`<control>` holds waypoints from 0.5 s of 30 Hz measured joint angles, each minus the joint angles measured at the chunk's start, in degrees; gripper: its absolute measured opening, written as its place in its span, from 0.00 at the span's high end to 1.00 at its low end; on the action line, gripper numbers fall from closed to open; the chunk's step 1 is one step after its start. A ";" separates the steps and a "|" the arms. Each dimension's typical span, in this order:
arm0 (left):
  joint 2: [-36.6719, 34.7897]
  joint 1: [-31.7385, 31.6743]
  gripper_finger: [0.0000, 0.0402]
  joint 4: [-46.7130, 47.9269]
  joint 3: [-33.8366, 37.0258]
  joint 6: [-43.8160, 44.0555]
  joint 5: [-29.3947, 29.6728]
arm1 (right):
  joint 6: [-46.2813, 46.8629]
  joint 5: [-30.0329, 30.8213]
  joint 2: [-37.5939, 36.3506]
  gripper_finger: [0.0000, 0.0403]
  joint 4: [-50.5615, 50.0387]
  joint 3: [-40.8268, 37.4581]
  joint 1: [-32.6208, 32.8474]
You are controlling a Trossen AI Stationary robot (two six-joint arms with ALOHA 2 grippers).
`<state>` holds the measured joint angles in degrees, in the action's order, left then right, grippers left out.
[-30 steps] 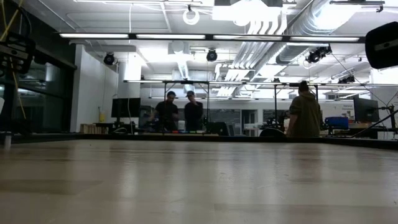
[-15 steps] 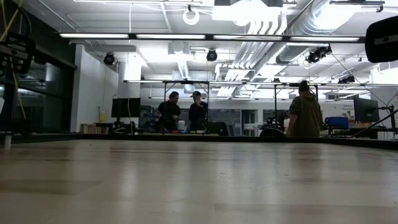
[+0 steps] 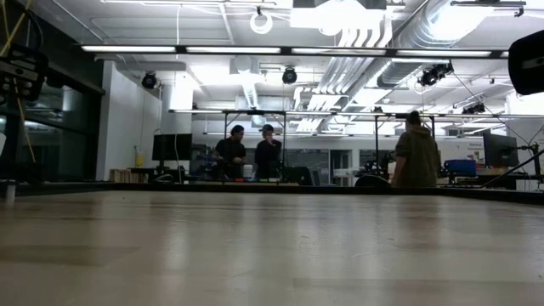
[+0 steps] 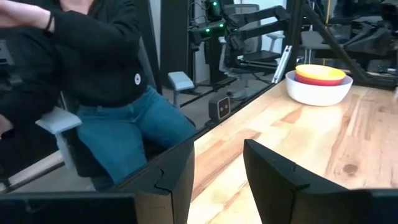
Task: Nest bowls inside each other
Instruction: Return to Home Position
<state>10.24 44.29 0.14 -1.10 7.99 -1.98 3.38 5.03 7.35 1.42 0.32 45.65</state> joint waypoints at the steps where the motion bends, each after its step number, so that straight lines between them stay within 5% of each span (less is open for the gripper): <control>1: -0.01 0.00 0.88 0.00 0.00 0.00 0.00 | 0.00 -0.31 0.00 0.67 -0.04 0.00 -0.01; 15: 0.00 0.00 0.88 0.00 0.00 0.00 0.03 | -0.44 -0.73 0.07 0.67 0.25 0.00 0.00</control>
<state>10.24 44.29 0.14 -1.10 7.99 -1.95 2.94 4.29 7.42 1.67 0.32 45.65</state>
